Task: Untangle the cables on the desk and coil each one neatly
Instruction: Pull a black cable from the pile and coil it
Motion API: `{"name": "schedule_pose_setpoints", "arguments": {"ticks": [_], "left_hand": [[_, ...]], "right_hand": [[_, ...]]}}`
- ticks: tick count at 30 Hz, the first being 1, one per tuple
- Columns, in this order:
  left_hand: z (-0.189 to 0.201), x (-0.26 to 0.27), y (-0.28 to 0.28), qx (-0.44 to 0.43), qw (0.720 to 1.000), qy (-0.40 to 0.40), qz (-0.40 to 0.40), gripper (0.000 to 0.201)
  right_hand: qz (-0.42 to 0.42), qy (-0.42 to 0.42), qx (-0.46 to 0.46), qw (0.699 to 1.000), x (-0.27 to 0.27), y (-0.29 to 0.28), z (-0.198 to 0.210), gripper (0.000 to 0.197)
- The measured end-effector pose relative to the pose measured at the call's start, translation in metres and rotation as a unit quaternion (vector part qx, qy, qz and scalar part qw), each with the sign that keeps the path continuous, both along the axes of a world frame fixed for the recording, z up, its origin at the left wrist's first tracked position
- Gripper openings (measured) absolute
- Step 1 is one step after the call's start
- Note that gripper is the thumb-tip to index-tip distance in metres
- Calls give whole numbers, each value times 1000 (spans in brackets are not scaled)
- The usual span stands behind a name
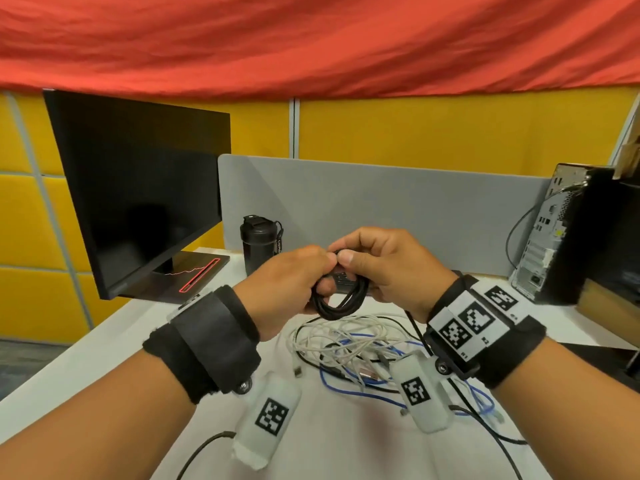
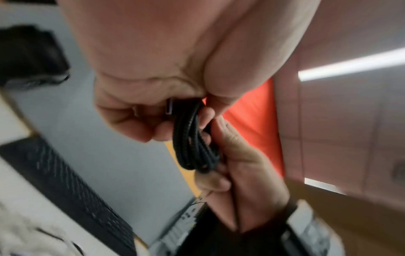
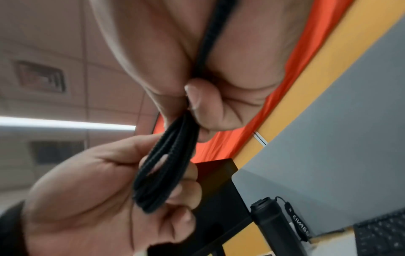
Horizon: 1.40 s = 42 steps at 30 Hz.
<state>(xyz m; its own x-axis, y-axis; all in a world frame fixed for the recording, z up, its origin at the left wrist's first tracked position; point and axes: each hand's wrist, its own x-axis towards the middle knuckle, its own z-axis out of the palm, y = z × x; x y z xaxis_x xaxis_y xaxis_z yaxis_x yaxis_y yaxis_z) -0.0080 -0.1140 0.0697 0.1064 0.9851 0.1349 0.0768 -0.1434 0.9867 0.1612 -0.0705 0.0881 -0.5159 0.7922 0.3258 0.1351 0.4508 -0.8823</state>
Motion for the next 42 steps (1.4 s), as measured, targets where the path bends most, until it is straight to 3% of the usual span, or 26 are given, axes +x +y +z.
{"name": "schedule_pose_setpoints", "arguments": {"ticks": [1, 3, 5, 6, 8, 10, 12, 13, 16, 17, 21, 24, 26, 29, 33, 36, 42], "left_hand": [[-1, -1, -1, 50, 993, 103, 32, 24], [-4, -5, -3, 141, 945, 290, 64, 24], [-4, -12, -2, 182, 903, 384, 64, 24], [-5, -17, -2, 187, 898, 394, 57, 25], [-7, -22, -3, 168, 929, 330, 12, 28], [-9, -18, -4, 103, 983, 138, -60, 31], [-8, -10, -2, 76, 993, -32, -86, 32], [-9, -6, 2, 95, 993, -49, -56, 33], [-12, 1, 16, 183, 974, 88, 100, 33], [-14, 3, 19, 187, 970, 95, 120, 32], [-15, 6, 27, 113, 987, -54, 96, 30], [-12, 8, 34, 120, 983, -79, 117, 28], [-14, 13, 39, 136, 975, -51, 166, 28], [-18, 24, 39, 139, 971, -42, 192, 27], [-18, 35, 35, 81, 978, -135, 138, 24], [-18, 37, 33, 50, 974, -189, 114, 23], [-20, 37, 29, 56, 980, -158, 104, 25]], "right_hand": [[-7, -10, 2, 1000, 0, 0, -1, 14], [-2, -24, -15, 1000, 2, 0, -1, 16], [-18, -61, -7, 998, 11, 0, 1, 13], [-49, -83, 17, 995, 17, 2, 3, 11], [-135, -81, 72, 985, 28, 10, 7, 7], [-202, -33, 100, 974, 31, 16, 4, 8], [-209, -60, 115, 969, 24, 12, -6, 10], [-184, -96, 117, 971, 18, 8, -13, 12], [-86, -154, 105, 979, 11, -5, -25, 26], [-70, -156, 101, 980, 12, -5, -22, 26], [-79, -160, 71, 981, 22, 1, -13, 17], [-156, -116, 89, 977, 29, 4, -15, 12], [-245, -47, 215, 944, 29, -2, -12, 10], [-239, -39, 336, 910, 12, -18, -10, 17], [-294, -185, 367, 863, -6, -19, -19, 43], [-331, -211, 375, 840, -8, -16, -24, 61], [-364, -250, 374, 816, -11, -11, -27, 55]]}}
